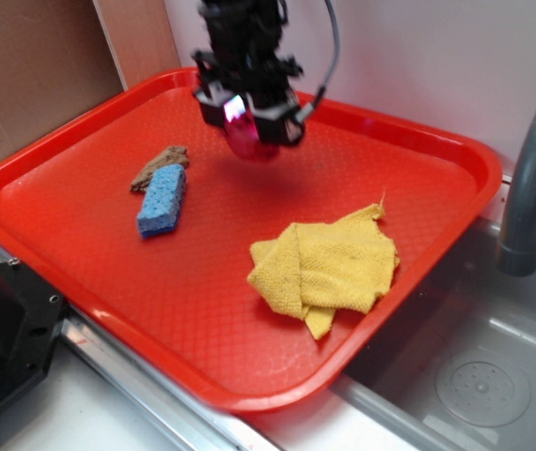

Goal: Grab the red paper.

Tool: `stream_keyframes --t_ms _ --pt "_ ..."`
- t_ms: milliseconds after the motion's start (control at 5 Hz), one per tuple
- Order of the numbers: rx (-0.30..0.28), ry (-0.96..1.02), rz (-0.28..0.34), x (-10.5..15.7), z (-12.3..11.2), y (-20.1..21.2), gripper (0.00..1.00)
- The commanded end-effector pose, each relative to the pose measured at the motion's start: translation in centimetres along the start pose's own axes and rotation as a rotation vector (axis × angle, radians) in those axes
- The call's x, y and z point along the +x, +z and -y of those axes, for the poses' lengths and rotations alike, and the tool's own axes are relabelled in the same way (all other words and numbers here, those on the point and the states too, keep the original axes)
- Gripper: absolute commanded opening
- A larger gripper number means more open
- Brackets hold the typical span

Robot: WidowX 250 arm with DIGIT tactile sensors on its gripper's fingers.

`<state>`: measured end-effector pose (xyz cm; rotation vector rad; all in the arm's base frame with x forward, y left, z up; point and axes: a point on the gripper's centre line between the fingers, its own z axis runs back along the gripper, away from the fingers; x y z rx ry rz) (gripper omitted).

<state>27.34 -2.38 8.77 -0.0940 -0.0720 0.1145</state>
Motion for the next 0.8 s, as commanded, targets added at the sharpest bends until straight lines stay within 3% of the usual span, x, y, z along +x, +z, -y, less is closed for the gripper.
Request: stream_keyframes --t_ms 0,200,600 --pt "0.057 0.024 0.042 -3.9 2.4 11.7 0.00" --pt "0.105 0.138 0.028 -5.0 0.5 15.0 0.00" --pt "0.110 0.192 0.085 -6.5 -1.3 17.1 0.00"
